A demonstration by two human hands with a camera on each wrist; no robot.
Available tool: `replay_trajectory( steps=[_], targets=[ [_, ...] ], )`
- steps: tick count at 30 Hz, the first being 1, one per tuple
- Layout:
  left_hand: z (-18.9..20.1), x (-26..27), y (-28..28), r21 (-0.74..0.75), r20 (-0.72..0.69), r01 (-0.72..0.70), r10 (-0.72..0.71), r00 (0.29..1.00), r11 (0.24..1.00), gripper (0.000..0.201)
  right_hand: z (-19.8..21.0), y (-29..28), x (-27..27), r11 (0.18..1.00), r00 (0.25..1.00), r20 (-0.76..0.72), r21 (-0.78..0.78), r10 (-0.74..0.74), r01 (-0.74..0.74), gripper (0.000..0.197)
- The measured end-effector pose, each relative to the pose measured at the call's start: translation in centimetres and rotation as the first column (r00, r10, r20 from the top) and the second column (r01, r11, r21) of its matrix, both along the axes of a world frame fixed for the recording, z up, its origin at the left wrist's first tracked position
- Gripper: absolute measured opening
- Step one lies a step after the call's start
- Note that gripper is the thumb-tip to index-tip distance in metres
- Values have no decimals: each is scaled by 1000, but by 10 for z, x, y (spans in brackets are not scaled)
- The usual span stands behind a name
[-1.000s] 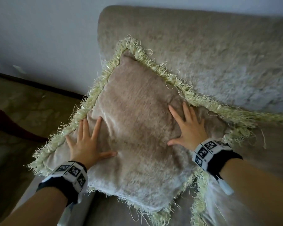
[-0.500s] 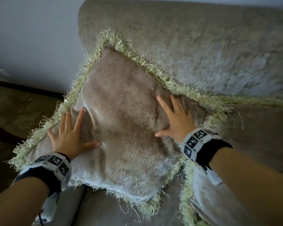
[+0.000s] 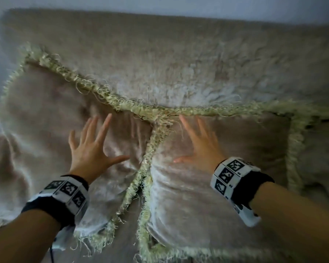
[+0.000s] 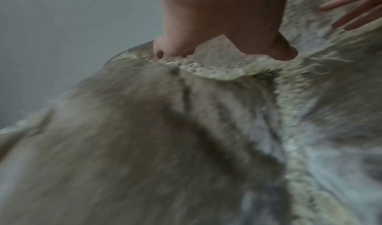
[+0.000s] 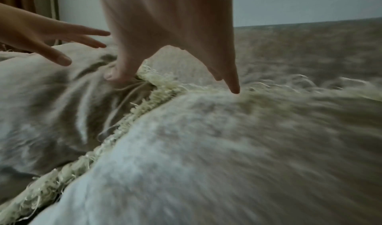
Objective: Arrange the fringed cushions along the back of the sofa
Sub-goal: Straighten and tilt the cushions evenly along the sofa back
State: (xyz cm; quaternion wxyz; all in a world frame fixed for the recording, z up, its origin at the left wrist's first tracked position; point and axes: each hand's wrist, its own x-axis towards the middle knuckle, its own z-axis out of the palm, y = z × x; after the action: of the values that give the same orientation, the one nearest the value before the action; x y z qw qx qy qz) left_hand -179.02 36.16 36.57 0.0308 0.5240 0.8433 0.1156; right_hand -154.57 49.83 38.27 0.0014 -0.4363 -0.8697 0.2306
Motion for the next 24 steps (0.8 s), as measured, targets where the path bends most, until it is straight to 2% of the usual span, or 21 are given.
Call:
replay_trajectory(
  steps=[5, 9, 12, 15, 18, 20, 24],
  targets=[
    [-14, 96, 76, 17, -15, 193, -193, 981, 981, 122, -9, 28, 114, 986, 984, -83, 36, -160, 164, 115],
    [-28, 159, 133, -66, -28, 356, -358, 933, 932, 117, -34, 38, 204, 944, 950, -79, 119, -301, 309, 118],
    [-25, 185, 169, -204, 12, 398, -404, 915, 894, 122, -63, 41, 248, 904, 903, -55, -62, -426, 423, 122],
    [-12, 189, 193, -390, 18, 408, -436, 900, 826, 130, -88, 44, 260, 870, 881, -64, -206, -469, 448, 126],
    [-1, 186, 204, -506, -37, 416, -501, 865, 755, 133, -101, 47, 252, 856, 868, -159, -323, -471, 405, 129],
    [1, 188, 203, -538, -76, 416, -533, 842, 733, 133, -107, 49, 248, 849, 862, -195, -371, -468, 377, 131],
    [-8, 191, 196, -497, -87, 422, -528, 845, 758, 130, -111, 46, 243, 823, 820, -223, -373, -527, 428, 128]
  ],
)
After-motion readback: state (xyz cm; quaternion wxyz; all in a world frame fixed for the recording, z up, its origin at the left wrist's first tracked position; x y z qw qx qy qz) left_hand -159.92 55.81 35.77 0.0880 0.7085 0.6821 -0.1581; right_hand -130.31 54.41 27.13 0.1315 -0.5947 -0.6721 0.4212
